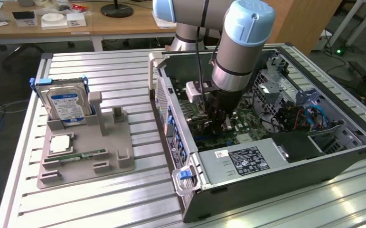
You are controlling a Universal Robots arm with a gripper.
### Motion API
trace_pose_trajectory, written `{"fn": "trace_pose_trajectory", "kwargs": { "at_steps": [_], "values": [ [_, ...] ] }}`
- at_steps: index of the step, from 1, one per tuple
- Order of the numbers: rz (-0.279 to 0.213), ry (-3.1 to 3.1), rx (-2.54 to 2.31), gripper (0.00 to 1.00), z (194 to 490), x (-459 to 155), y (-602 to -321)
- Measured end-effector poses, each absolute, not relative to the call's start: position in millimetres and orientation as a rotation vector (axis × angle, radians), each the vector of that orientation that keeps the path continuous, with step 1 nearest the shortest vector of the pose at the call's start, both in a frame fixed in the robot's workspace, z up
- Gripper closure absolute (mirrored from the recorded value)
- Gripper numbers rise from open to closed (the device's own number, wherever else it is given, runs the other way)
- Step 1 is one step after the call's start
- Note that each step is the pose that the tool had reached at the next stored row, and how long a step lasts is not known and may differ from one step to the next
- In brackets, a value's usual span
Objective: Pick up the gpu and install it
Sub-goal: 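Insert the gpu into the slot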
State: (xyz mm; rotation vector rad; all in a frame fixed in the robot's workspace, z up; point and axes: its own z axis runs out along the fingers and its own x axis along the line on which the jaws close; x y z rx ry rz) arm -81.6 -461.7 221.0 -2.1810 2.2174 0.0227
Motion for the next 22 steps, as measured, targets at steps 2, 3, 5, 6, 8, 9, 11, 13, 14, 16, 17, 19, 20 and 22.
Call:
{"fn": "trace_pose_trajectory", "kwargs": {
  "at_steps": [2,3,5,6,8,9,11,13,14,16,17,19,20,22],
  "values": [
    [0.023,2.218,-2.181,0.72,220.3,-81.7,-461.8],
    [0.022,2.218,-2.181,0.72,219.7,-81.6,-461.8],
    [0.023,2.217,-2.181,0.72,218.9,-81.6,-461.8],
    [0.023,2.217,-2.181,0.72,219.0,-81.6,-461.8],
    [0.023,2.217,-2.181,0.72,218.9,-81.6,-461.8],
    [0.023,2.217,-2.181,0.72,218.9,-81.6,-461.7],
    [0.023,2.217,-2.181,0.72,218.9,-81.6,-461.8],
    [0.023,2.217,-2.181,0.72,218.9,-81.6,-461.7],
    [0.023,2.217,-2.181,0.72,218.9,-81.6,-461.8],
    [0.023,2.217,-2.181,0.72,218.9,-81.6,-461.7],
    [0.023,2.217,-2.181,0.72,218.9,-81.6,-461.7],
    [0.023,2.217,-2.181,0.72,218.9,-81.6,-461.7],
    [0.023,2.217,-2.181,0.72,218.9,-81.6,-461.8],
    [0.023,2.217,-2.181,0.72,218.7,-81.6,-461.8]
  ]
}}
